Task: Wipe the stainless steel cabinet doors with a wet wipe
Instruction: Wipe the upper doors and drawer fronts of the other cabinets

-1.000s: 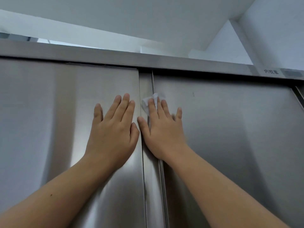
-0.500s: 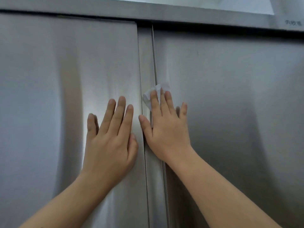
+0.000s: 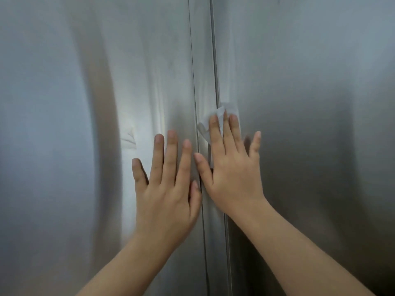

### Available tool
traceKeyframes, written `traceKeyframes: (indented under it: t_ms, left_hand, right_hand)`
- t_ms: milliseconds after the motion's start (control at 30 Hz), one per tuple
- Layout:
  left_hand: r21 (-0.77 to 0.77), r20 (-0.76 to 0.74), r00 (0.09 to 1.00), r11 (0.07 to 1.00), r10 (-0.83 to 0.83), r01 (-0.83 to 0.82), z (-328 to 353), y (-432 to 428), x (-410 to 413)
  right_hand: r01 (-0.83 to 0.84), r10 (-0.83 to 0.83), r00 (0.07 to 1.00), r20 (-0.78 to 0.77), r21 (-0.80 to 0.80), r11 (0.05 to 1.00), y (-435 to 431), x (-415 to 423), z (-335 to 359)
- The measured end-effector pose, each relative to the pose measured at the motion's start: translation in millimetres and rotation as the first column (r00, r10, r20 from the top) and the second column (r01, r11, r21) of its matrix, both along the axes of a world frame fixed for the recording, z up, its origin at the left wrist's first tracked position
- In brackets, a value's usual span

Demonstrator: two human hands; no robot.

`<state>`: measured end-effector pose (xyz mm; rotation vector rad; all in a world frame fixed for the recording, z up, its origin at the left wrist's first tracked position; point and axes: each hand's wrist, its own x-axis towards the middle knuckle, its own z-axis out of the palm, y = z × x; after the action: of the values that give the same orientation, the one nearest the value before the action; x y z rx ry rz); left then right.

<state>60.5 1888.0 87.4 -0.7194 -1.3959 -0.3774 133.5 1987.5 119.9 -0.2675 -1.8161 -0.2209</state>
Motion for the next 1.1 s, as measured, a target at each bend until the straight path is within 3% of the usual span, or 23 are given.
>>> traceKeyframes:
  t_ms: [633,1100]
  left_hand:
    - [-0.139,0.054,0.997,0.989,0.058,-0.050,-97.9,-13.5,-3.3]
    - [-0.145,0.155,0.988,0.989,0.009,0.014,-154.2,-13.8,4.6]
  right_hand:
    - [0.097,-0.097,0.995,-0.002,0.001,0.995,-1.4,2.6,-101.2]
    - [0.040,-0.038,0.997,0.071,-0.020,0.999,-0.5,6.4,-176.8]
